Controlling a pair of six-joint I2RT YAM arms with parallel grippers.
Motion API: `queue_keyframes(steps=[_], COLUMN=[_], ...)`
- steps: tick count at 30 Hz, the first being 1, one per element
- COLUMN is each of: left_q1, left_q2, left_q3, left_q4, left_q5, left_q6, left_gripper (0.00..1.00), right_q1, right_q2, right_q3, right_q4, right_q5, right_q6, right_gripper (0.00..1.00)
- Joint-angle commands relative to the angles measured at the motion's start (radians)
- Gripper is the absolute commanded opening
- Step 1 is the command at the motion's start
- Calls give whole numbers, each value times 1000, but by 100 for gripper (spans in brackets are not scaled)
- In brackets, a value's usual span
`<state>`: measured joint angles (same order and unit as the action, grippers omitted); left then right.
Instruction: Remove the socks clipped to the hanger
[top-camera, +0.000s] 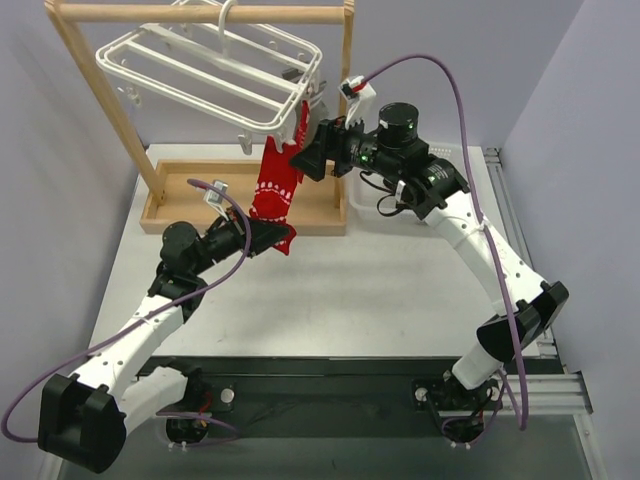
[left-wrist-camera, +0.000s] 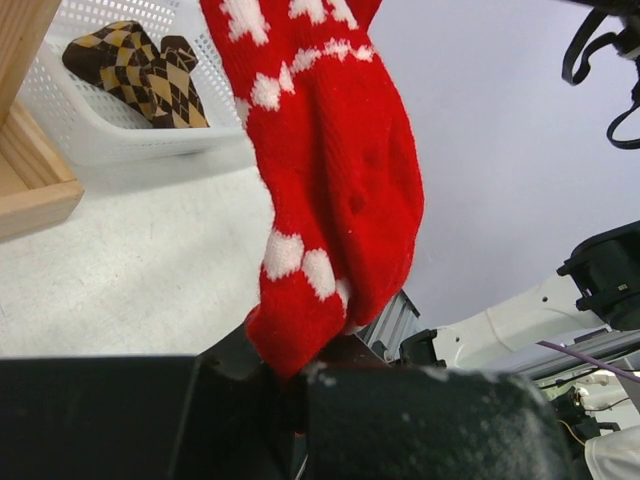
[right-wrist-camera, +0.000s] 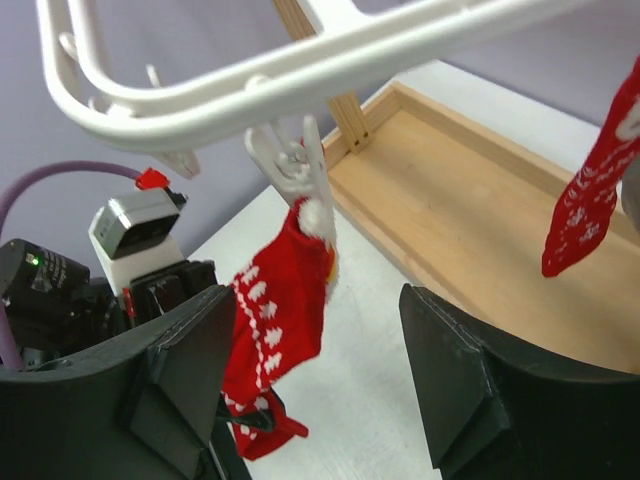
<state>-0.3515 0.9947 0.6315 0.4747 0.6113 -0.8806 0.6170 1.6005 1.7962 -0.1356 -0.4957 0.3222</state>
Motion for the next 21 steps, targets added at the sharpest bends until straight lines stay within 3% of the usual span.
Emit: queue_keyframes(steps=[1,10,11,21], left_q1=[5,3,3,3], left_q2=[-14,-14,-11,-2], left_q3=[43,59,59,51], left_q4=[16,22,25,59], left_q5=[27,38,38,47], left_q6=[-14,-38,-43,-70], left_gripper=[0,0,0,0], right_q1=[32,75,78,110], right_q2=[53,101,102,104], right_q3=[94,143,143,117], right_q4=[83,129,155,237], right_q5=[34,138,152,264], right_q6=[-49,-106,-107,-74], right_gripper=[66,52,44,42])
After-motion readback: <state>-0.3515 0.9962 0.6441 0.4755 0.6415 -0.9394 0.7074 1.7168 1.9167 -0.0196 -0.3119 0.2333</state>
